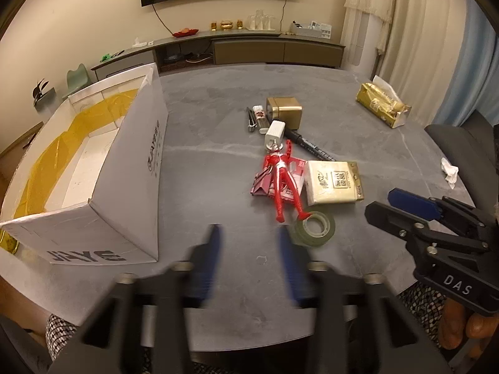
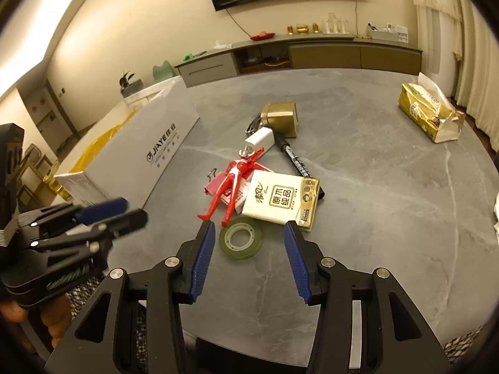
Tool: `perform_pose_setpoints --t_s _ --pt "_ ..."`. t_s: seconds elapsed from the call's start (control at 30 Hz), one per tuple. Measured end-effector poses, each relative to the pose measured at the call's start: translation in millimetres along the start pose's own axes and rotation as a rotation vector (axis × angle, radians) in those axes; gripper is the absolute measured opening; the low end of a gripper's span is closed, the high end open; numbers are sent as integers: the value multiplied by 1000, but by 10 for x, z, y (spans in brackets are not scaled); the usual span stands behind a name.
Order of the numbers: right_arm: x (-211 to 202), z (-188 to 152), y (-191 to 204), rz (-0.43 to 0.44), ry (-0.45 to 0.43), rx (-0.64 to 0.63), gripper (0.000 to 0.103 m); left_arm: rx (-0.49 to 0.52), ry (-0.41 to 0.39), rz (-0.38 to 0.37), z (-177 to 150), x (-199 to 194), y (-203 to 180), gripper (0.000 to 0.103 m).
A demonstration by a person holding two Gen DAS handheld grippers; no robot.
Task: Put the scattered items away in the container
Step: 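Grasp the red action figure with the left tool while the right tool approaches the green tape roll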
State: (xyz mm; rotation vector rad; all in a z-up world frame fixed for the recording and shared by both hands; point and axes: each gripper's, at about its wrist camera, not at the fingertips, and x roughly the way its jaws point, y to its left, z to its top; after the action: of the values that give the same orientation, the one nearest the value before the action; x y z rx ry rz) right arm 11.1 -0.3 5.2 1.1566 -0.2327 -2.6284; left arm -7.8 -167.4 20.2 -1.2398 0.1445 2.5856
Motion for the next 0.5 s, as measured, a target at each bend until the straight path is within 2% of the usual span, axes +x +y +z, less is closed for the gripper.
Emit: perform_pose_setpoints --t_s 0.5 --pt "181 -68 -93 -1 68 37 52 -21 5 -25 10 79 59 69"
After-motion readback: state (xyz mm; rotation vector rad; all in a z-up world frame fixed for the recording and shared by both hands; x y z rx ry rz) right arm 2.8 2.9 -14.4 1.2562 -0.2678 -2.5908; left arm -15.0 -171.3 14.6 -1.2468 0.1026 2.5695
